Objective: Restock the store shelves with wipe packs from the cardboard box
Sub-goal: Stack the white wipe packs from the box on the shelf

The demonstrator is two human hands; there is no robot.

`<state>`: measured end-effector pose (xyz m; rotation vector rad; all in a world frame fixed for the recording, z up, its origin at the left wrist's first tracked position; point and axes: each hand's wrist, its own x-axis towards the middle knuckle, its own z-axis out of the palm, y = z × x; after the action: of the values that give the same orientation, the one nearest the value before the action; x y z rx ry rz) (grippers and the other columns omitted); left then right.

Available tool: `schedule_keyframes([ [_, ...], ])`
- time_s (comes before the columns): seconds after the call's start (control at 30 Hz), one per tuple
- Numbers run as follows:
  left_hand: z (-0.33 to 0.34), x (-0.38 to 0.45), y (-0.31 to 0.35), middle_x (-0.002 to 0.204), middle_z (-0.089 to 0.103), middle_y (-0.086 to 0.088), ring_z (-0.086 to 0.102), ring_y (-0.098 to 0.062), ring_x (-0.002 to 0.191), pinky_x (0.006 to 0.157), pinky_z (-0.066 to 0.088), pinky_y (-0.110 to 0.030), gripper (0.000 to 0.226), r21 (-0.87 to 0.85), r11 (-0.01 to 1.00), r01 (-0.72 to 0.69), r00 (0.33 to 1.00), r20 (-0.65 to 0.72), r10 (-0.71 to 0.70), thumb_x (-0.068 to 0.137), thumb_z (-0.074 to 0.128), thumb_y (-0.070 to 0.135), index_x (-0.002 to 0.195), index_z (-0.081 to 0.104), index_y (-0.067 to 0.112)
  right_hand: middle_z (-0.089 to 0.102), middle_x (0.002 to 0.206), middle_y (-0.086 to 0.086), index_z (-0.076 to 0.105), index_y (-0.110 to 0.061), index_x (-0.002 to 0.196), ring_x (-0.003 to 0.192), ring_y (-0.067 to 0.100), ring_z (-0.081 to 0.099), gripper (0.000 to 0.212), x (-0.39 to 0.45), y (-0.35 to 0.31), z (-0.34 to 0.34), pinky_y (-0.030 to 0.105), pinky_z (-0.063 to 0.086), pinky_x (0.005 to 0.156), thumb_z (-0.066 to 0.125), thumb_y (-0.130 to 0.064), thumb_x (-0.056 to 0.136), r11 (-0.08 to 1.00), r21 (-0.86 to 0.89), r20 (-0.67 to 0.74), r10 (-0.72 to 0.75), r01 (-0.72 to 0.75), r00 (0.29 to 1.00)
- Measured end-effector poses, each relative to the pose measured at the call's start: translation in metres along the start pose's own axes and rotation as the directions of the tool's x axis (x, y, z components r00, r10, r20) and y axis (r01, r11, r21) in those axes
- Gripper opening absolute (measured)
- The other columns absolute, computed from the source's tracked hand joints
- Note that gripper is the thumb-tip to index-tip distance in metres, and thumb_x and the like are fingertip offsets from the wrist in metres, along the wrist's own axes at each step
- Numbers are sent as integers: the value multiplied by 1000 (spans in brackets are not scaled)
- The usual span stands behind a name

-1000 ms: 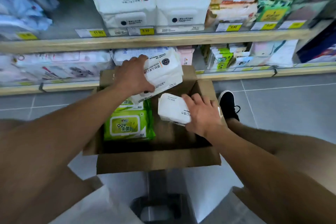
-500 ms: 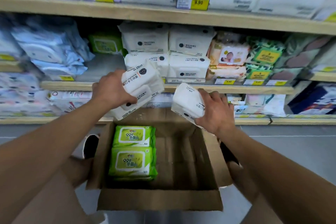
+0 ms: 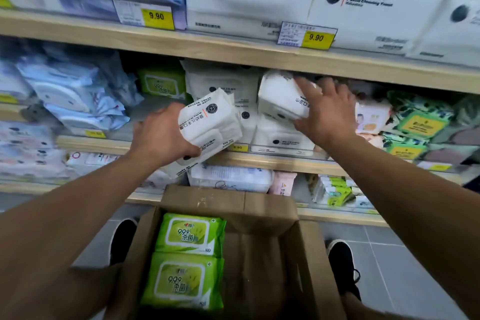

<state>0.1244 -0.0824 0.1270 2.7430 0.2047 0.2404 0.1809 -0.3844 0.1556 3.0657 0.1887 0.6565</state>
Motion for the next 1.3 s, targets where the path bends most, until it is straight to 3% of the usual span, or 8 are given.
schedule_keyframes([
  [0.13,6,16,1,110,59,-1,55,-28,104,82,42,-40,89,-10,1000,21,999,-28,-22,42,86,44,121,48,28,44,134,14,37,-32,144,118,38,40,65,17,-8,48,48,26,106,63,-24,85,995,-103,-53,-22,16,998],
  [0.47,16,23,8,110,59,-4,53,-30,103,85,38,-43,85,5,1000,-11,991,-130,11,44,85,45,119,49,27,25,153,7,20,-32,149,138,38,21,82,6,-12,61,51,9,116,58,-11,79,995,-86,-70,-45,39,997],
  [0.73,7,74,59,117,60,-10,55,-32,108,89,38,-42,87,205,974,-93,988,-105,116,48,82,48,126,49,26,17,158,5,19,-27,151,144,35,11,92,-19,1,56,52,6,117,73,-30,76,995,-58,30,-75,76,997],
  [0.9,7,91,80,77,61,-5,55,-26,80,78,34,-38,48,278,957,-87,993,-58,107,51,83,47,81,56,20,11,159,1,10,-29,152,145,34,4,96,-13,6,62,51,3,118,72,-31,78,999,-37,69,-31,34,997],
  [1.0,4,98,82,63,55,-2,52,-25,74,75,37,-33,47,253,965,-74,996,-27,83,52,84,46,62,49,16,17,157,2,14,-28,151,145,35,7,97,-12,6,69,53,4,118,73,-26,74,999,-33,10,-10,11,1000],
  [1.1,18,99,75,97,65,-6,55,-30,98,85,38,-38,60,265,948,-176,982,-19,188,55,82,52,104,59,27,17,157,3,12,-29,151,145,36,5,97,-12,2,72,54,2,118,72,-24,74,999,-32,9,25,-25,1000],
  [1.17,26,102,71,127,54,-5,42,-34,120,94,34,-45,87,323,920,-219,972,-13,236,55,79,59,132,43,41,14,158,2,10,-30,151,145,35,2,97,-11,0,71,53,1,118,70,-26,76,999,-41,21,32,-31,999],
  [1.3,30,106,72,140,40,-6,29,-38,129,103,26,-53,94,373,907,-196,975,-23,220,57,76,63,137,30,43,8,159,2,6,-29,151,146,35,-2,96,-11,-3,65,50,0,118,68,-32,78,998,-45,69,42,-39,997],
])
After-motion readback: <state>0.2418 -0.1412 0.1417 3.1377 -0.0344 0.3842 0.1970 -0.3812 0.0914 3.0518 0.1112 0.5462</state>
